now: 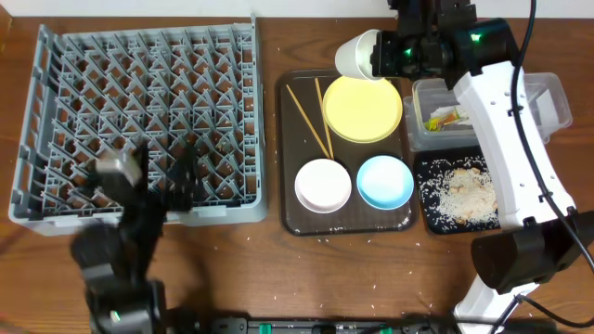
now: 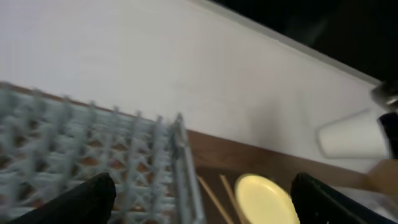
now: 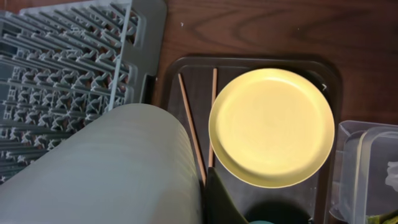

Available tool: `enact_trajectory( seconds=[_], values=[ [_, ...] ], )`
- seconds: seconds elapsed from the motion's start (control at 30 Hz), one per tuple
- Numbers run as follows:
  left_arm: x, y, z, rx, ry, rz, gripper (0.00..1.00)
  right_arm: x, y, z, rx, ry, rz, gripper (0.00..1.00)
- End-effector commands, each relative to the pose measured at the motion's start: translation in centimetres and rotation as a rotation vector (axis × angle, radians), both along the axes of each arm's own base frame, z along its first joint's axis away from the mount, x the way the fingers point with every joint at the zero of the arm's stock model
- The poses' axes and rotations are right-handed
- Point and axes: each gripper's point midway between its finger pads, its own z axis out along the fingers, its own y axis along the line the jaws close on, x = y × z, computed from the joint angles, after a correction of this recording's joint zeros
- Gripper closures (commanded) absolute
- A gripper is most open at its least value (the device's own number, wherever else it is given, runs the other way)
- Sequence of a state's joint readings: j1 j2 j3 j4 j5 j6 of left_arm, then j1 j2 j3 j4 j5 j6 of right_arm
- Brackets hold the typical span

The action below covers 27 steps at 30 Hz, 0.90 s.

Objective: Sort waste into correct bins and load items into the dishwasher
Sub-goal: 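Hand the paper cup from the right gripper to the left gripper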

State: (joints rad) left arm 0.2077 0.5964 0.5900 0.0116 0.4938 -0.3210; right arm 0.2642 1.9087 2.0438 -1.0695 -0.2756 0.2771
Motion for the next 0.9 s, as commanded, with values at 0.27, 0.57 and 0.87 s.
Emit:
enact_trajectory(
  seconds=[0.27, 0.57, 0.87],
  values=[
    [5.8, -6.2, 4.4, -0.545, 0.236, -0.532, 0.09, 0.1, 0.4, -0.5, 0.008, -0.002, 0.021, 0.97],
    [4.9, -8.0, 1.9, -1.007, 0.683, -0.62, 0.09, -0.6, 4.9, -2.2, 0.089, 0.055, 0.08, 0.98],
    [4.2, -8.4, 2.0, -0.992, 0.7, -0.66, 0.09, -2.6, 15.1, -2.0, 0.575, 0.132, 0.543, 0.99]
  ],
)
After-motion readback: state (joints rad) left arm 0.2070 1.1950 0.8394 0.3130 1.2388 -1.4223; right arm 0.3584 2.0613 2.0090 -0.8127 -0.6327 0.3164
